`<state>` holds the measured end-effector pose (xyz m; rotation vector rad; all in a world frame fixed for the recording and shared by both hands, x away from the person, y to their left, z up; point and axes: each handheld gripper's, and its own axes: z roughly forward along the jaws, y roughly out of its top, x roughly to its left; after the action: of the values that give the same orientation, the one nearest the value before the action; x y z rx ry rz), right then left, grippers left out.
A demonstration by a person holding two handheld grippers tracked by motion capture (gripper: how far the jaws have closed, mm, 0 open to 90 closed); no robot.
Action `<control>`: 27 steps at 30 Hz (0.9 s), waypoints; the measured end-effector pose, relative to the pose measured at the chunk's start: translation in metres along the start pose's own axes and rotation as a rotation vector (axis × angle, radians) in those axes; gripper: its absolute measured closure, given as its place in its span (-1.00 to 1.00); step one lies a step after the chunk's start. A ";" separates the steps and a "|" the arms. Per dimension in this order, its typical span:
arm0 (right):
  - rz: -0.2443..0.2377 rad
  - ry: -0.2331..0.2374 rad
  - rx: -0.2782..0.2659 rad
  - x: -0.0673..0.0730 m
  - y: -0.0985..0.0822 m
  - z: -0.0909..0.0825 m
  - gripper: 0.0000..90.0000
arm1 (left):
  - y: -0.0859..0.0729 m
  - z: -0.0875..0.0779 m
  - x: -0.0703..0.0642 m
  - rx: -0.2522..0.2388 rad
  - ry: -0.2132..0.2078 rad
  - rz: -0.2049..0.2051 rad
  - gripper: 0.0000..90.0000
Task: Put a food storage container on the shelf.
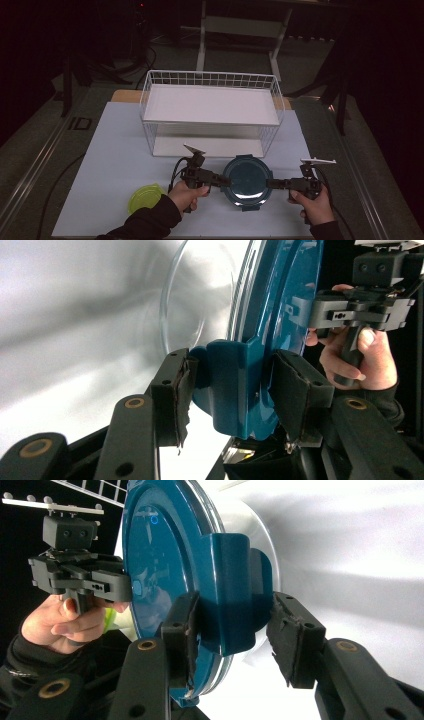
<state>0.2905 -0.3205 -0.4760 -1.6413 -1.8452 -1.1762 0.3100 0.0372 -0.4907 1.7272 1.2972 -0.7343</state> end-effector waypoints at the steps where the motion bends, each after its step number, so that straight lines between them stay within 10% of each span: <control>1: -0.004 0.002 -0.005 0.002 0.001 -0.001 0.24 | 0.000 -0.002 -0.002 -0.004 -0.001 0.005 0.12; 27: -0.138 0.037 -0.066 0.083 0.042 -0.021 0.24 | 0.022 -0.075 -0.056 -0.126 -0.015 0.101 0.15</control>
<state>0.3069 -0.2885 -0.3876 -1.5365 -1.9417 -1.3285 0.3121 0.0747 -0.4020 1.6691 1.2109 -0.5940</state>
